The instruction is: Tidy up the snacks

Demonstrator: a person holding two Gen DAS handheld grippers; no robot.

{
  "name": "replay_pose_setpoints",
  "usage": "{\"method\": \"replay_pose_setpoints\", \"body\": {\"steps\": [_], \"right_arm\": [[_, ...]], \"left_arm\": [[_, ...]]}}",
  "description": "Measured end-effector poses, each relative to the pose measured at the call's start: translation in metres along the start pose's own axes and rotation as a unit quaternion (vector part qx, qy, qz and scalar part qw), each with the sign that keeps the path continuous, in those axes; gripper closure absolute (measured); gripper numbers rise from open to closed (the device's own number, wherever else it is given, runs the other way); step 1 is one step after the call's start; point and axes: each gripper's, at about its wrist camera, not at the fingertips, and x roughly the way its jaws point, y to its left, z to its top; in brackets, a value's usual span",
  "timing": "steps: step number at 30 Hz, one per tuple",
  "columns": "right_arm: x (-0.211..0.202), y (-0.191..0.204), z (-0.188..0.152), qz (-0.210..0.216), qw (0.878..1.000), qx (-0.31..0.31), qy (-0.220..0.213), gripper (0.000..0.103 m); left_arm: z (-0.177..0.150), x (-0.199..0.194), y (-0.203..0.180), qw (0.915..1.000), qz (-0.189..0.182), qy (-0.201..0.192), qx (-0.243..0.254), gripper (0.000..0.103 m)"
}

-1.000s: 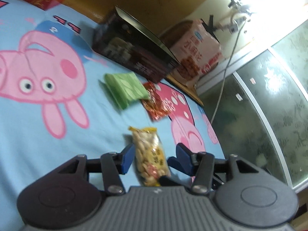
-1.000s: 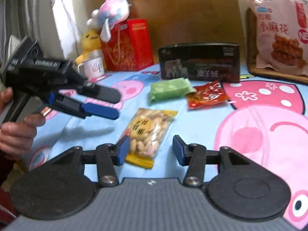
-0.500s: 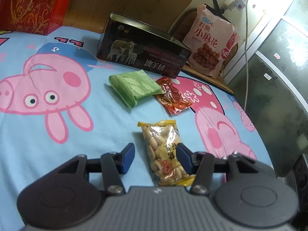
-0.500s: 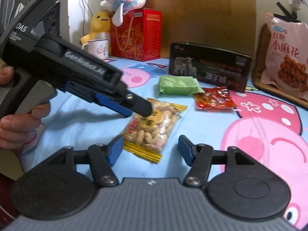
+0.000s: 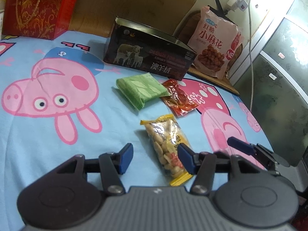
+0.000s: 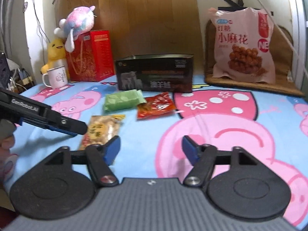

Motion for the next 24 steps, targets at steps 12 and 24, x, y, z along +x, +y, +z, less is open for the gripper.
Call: {"method": "replay_pose_setpoints", "body": {"steps": [12, 24], "right_arm": [[0.014, 0.033, -0.003, 0.077, 0.996, 0.003, 0.049, 0.000], [0.020, 0.051, -0.003, 0.068, 0.996, -0.024, 0.059, 0.000]], "left_arm": [[0.003, -0.012, 0.029, 0.9990, 0.018, -0.032, -0.026, 0.045], [0.003, -0.013, 0.034, 0.9990, 0.005, -0.037, -0.024, 0.043]]}}
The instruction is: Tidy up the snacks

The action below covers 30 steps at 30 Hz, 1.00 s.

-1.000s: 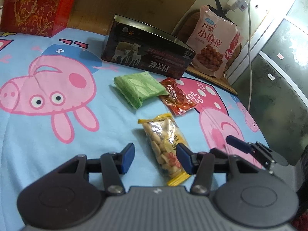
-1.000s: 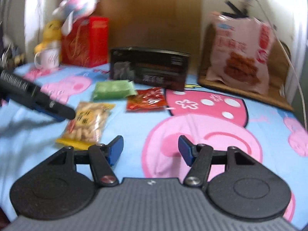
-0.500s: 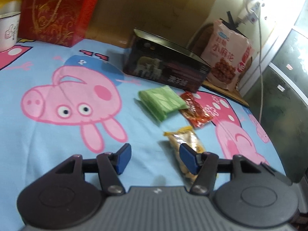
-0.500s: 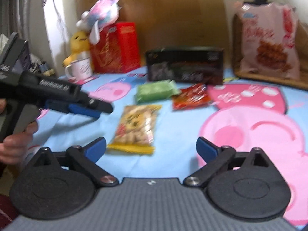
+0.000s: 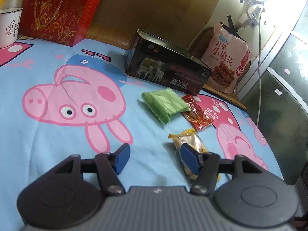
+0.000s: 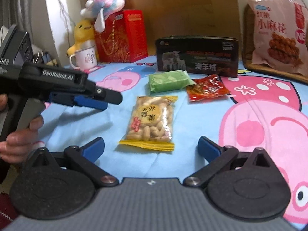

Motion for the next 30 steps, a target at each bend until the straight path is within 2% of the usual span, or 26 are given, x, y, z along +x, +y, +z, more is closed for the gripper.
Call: {"method": "replay_pose_setpoints", "body": {"steps": [8, 12, 17, 18, 19, 20, 21, 23, 24, 25, 27, 30], "right_arm": [[0.005, 0.011, 0.001, -0.024, 0.999, -0.045, 0.016, 0.001], [0.004, 0.010, 0.000, -0.029, 0.998, -0.047, 0.012, 0.008], [0.003, 0.011, 0.002, -0.029, 0.998, -0.051, 0.004, 0.032], [0.003, 0.012, 0.002, -0.030, 0.998, -0.056, 0.003, 0.042], [0.003, 0.014, 0.002, -0.037, 0.997, -0.060, 0.000, 0.058], [0.002, 0.013, 0.002, -0.038, 0.998, -0.060, -0.001, 0.066], [0.002, 0.011, 0.003, -0.035, 0.998, -0.053, -0.001, 0.071], [0.001, 0.005, 0.003, -0.027, 0.999, -0.040, -0.002, 0.072], [0.000, 0.003, 0.003, -0.028, 0.999, -0.035, -0.003, 0.078], [0.000, 0.003, 0.002, -0.034, 0.999, -0.033, -0.004, 0.089], [-0.001, -0.004, 0.002, -0.037, 0.999, -0.017, -0.005, 0.098], [-0.005, -0.013, 0.001, -0.024, 1.000, 0.007, -0.003, 0.098]], "left_arm": [[0.000, 0.000, 0.000, 1.0000, 0.000, 0.000, 0.001, 0.043], [0.000, 0.000, -0.001, 1.0000, 0.002, 0.000, 0.003, 0.043], [0.000, 0.001, -0.002, 1.0000, 0.004, 0.001, 0.005, 0.041], [0.000, 0.001, -0.003, 1.0000, 0.005, 0.002, 0.005, 0.041], [0.000, 0.001, -0.003, 1.0000, 0.005, 0.002, 0.004, 0.041], [-0.001, 0.001, -0.003, 1.0000, 0.005, 0.003, 0.004, 0.041], [0.000, 0.001, -0.003, 1.0000, 0.004, 0.003, 0.003, 0.041], [0.000, 0.000, -0.003, 1.0000, 0.004, 0.004, 0.002, 0.041], [0.000, 0.001, -0.002, 1.0000, 0.004, 0.005, 0.001, 0.041], [0.000, 0.001, -0.002, 1.0000, 0.004, 0.005, 0.001, 0.041], [0.000, 0.001, -0.003, 1.0000, 0.005, 0.006, -0.001, 0.041], [0.002, 0.001, -0.003, 1.0000, 0.004, 0.009, -0.001, 0.041]]}}
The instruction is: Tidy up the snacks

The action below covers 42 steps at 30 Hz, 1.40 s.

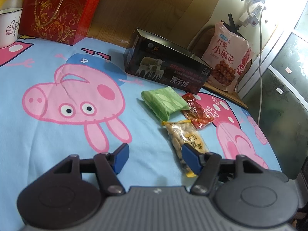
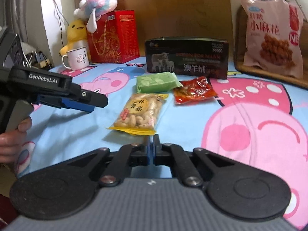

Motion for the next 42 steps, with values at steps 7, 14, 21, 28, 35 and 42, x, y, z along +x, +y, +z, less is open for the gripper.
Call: {"method": "replay_pose_setpoints", "body": {"steps": [7, 14, 21, 28, 35, 42], "right_arm": [[-0.005, 0.000, -0.003, 0.018, 1.000, -0.015, 0.000, 0.084], [-0.002, 0.011, -0.004, 0.043, 0.999, -0.034, 0.001, 0.045], [0.013, 0.011, 0.009, 0.026, 0.997, -0.070, 0.015, 0.032], [0.028, 0.014, 0.014, 0.040, 0.994, -0.102, 0.015, 0.030], [0.033, 0.027, 0.014, 0.059, 0.992, -0.110, 0.003, 0.040], [0.032, 0.027, 0.014, 0.062, 0.994, -0.094, -0.002, 0.041]], "left_arm": [[0.016, -0.011, 0.013, 0.9994, -0.023, -0.013, -0.021, 0.041], [0.029, 0.005, -0.019, 0.9978, -0.048, -0.010, 0.044, 0.032], [0.025, 0.021, -0.033, 0.9967, -0.060, 0.023, 0.049, 0.032], [0.019, 0.029, -0.014, 0.9930, -0.103, 0.058, -0.010, 0.031], [0.015, 0.035, -0.013, 0.9922, -0.106, 0.065, -0.014, 0.043], [0.015, 0.035, -0.011, 0.9918, -0.108, 0.065, -0.021, 0.044]]}}
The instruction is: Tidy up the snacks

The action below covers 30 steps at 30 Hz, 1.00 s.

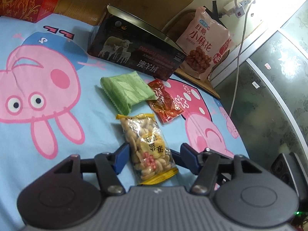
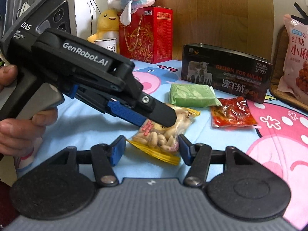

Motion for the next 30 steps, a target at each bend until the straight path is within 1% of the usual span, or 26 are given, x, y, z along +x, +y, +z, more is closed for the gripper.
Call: {"method": "replay_pose_setpoints", "body": {"steps": [30], "right_arm": [[0.0016, -0.0035, -0.0021, 0.008, 1.000, 0.015, -0.005, 0.041]], "left_arm": [[-0.0006, -0.0011, 0.0005, 1.0000, -0.002, 0.000, -0.002, 0.043]]}}
